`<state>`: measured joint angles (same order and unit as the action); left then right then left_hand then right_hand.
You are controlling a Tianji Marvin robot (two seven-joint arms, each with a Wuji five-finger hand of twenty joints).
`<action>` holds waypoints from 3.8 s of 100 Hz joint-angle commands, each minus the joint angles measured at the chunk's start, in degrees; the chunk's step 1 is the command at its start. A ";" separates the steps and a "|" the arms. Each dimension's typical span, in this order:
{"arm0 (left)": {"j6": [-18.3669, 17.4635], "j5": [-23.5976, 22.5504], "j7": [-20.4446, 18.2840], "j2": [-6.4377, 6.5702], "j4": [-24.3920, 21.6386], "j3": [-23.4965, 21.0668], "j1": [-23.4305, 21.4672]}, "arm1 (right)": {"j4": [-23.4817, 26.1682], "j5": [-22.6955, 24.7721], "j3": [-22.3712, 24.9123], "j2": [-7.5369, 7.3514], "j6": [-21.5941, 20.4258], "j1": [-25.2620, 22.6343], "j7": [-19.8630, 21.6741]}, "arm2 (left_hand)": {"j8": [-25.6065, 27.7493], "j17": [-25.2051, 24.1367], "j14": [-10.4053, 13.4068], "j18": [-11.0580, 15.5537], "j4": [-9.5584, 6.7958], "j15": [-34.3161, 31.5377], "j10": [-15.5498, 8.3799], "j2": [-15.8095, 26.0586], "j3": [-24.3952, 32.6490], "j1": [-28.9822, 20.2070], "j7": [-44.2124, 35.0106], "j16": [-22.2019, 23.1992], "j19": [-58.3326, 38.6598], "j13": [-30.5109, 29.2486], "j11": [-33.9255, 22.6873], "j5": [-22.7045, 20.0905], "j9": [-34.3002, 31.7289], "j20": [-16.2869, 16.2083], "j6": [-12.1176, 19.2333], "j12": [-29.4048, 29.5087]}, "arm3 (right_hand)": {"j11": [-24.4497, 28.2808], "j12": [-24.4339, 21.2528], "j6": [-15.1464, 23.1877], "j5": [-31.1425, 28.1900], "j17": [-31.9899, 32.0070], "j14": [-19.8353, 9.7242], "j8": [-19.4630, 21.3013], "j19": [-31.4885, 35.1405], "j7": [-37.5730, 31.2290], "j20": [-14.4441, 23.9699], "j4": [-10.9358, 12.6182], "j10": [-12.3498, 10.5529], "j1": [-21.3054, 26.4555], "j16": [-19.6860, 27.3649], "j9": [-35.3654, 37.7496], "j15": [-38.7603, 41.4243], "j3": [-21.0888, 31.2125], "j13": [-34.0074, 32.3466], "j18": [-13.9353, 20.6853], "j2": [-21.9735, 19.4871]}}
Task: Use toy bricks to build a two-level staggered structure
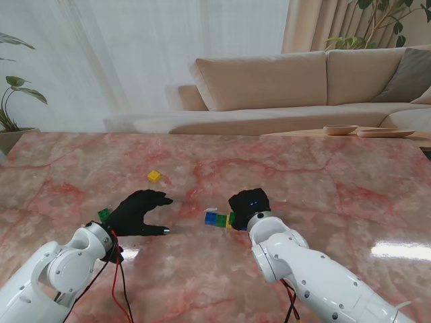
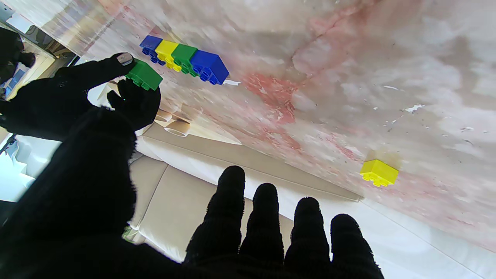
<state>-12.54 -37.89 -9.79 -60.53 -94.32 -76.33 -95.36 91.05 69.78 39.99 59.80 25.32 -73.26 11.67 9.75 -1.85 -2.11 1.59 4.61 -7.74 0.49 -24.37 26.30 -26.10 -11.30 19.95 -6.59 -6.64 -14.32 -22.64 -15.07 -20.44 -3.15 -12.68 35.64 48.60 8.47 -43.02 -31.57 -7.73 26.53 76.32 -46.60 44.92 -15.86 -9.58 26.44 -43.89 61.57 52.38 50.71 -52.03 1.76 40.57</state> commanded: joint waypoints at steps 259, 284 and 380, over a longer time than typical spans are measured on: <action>-0.57 -0.62 -4.04 0.76 -1.78 -1.11 -0.56 | -6.02 -2.97 -3.16 0.34 1.48 2.10 -1.92 | -0.44 0.15 2.79 1.84 -1.14 1.94 0.19 0.71 -1.23 -1.71 0.37 -0.87 3.26 1.38 1.49 -1.41 1.25 1.97 -0.70 0.67 | -0.71 -0.08 6.59 0.92 2.41 -1.37 3.03 -0.17 -3.18 1.57 0.29 -0.96 2.37 0.03 -5.25 -1.14 0.84 2.74 1.20 -4.59; -0.59 -0.63 -4.10 0.78 -1.75 -1.12 -0.57 | -5.74 -2.62 -2.67 0.15 0.68 1.68 -1.27 | -0.42 0.17 2.74 1.81 -1.10 1.83 0.16 0.72 -1.17 -1.68 0.31 -0.81 3.26 1.37 1.37 -1.48 1.14 2.07 -0.66 0.61 | -0.49 -4.33 4.35 0.72 3.67 -1.33 6.78 -1.43 3.45 2.29 1.39 -0.78 1.40 0.41 -8.07 -2.11 -2.85 4.66 1.44 -4.51; -0.92 -0.02 -2.40 0.44 -1.66 -1.05 -0.98 | 6.95 -4.00 11.33 0.68 -4.39 -9.19 -2.25 | -0.53 0.08 2.65 1.96 -0.99 1.84 0.01 0.49 -1.18 -1.68 0.52 -0.90 2.86 1.72 1.55 -1.25 1.45 1.60 -0.73 0.72 | -3.48 -8.63 -1.69 6.51 9.09 -0.60 13.57 -6.38 20.09 3.24 11.31 0.93 -6.73 2.22 -19.20 -7.14 -14.74 13.69 2.72 -10.54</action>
<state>-13.50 -38.10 -12.60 -59.89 -95.95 -77.54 -95.88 96.91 67.08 50.95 60.34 21.24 -81.75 8.86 9.75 -1.68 -2.11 1.59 4.60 -7.73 0.50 -24.37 26.30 -26.11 -11.30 19.95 -5.93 -6.64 -14.31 -22.64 -15.07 -18.96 -3.15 -12.68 32.88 40.89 7.27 -37.54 -22.96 -8.13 39.46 71.03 -26.95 46.41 -6.36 -8.90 22.20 -43.12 43.24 46.14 35.28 -39.24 3.74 30.72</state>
